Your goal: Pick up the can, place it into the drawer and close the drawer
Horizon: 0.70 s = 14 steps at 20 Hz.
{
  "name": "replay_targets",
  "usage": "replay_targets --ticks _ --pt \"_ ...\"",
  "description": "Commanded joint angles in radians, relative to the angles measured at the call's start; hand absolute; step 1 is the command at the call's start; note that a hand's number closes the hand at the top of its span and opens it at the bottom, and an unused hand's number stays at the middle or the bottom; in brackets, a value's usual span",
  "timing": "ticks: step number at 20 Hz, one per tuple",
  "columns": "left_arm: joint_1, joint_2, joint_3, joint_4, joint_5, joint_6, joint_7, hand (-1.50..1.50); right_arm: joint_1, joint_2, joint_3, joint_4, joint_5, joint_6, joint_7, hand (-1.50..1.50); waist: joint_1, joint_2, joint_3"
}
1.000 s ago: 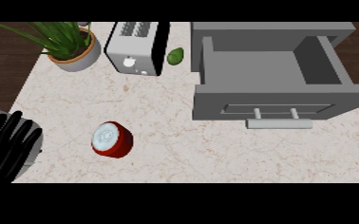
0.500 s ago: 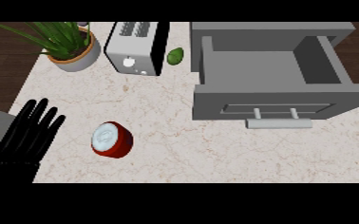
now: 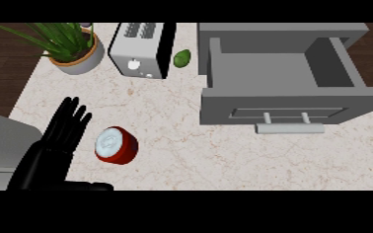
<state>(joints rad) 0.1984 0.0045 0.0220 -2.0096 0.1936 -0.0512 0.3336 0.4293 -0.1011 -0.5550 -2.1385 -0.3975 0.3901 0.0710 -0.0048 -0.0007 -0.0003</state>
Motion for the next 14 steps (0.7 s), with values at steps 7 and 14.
replay_targets --ticks 7,14 --pt "0.059 0.003 0.015 0.194 -0.029 -0.024 -0.212 -1.50 0.032 -0.010 -0.107 -0.057 -0.128 0.062 0.085 -1.50 0.000 -0.001 0.000" --pt "0.018 0.018 0.085 0.382 -0.033 -0.016 -0.355 -1.50 0.007 0.053 -0.086 0.004 -0.023 0.108 0.002 -1.50 0.001 0.000 0.000"
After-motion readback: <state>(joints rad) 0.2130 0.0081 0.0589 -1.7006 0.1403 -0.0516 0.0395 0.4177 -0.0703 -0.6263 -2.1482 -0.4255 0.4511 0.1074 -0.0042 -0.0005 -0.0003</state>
